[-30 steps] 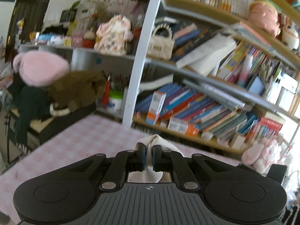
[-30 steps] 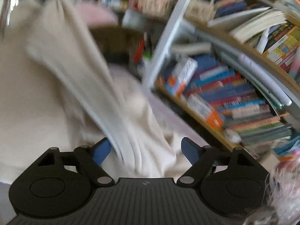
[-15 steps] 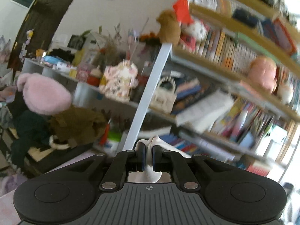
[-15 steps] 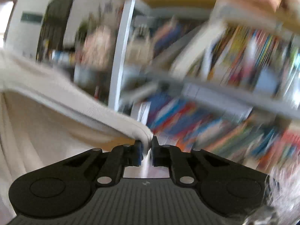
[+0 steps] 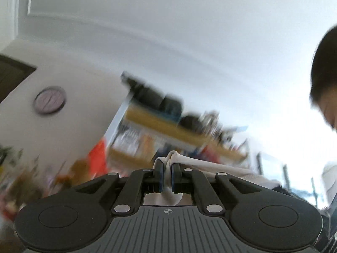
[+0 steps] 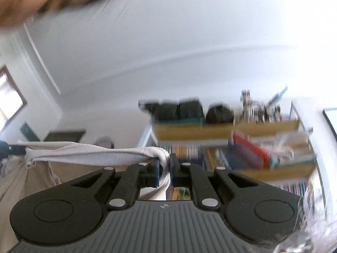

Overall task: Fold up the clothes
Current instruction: 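Lift the T-shirt high with both tools, shaking it open in the air, then lay the T-shirt flat on the bed and open both tools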

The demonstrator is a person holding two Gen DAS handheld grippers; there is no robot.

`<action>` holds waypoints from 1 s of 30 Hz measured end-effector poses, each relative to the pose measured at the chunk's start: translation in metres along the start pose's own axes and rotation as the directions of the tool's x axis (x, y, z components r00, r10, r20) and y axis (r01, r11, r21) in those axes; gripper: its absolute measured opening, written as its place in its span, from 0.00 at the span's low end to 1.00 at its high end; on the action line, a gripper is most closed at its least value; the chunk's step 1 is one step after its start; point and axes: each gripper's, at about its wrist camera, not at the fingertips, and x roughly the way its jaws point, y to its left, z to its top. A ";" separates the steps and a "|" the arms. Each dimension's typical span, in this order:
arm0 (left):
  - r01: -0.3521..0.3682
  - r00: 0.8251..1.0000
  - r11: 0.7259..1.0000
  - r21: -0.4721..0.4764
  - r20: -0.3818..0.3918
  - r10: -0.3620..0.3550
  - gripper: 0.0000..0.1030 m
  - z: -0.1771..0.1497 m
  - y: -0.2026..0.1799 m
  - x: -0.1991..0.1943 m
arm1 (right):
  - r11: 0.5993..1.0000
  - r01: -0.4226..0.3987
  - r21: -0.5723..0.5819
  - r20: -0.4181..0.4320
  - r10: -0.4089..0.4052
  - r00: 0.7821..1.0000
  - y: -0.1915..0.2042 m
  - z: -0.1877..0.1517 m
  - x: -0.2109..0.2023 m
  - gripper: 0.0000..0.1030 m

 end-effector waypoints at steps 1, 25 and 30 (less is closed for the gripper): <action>0.012 1.000 1.000 -0.003 0.020 -0.012 0.06 0.003 -0.002 0.004 | 1.000 -0.001 0.004 0.016 0.001 1.000 -0.006 0.006 0.004 0.08; -0.429 0.128 0.872 0.237 -0.939 0.319 0.15 -0.427 0.187 0.010 | 0.999 -0.012 0.047 -0.997 0.047 0.053 0.036 -0.490 0.027 0.07; -0.461 0.081 0.852 0.247 -0.945 0.318 0.46 -0.438 0.212 0.032 | 0.997 -0.016 -0.076 -0.997 -0.076 0.007 0.033 -0.551 0.061 0.07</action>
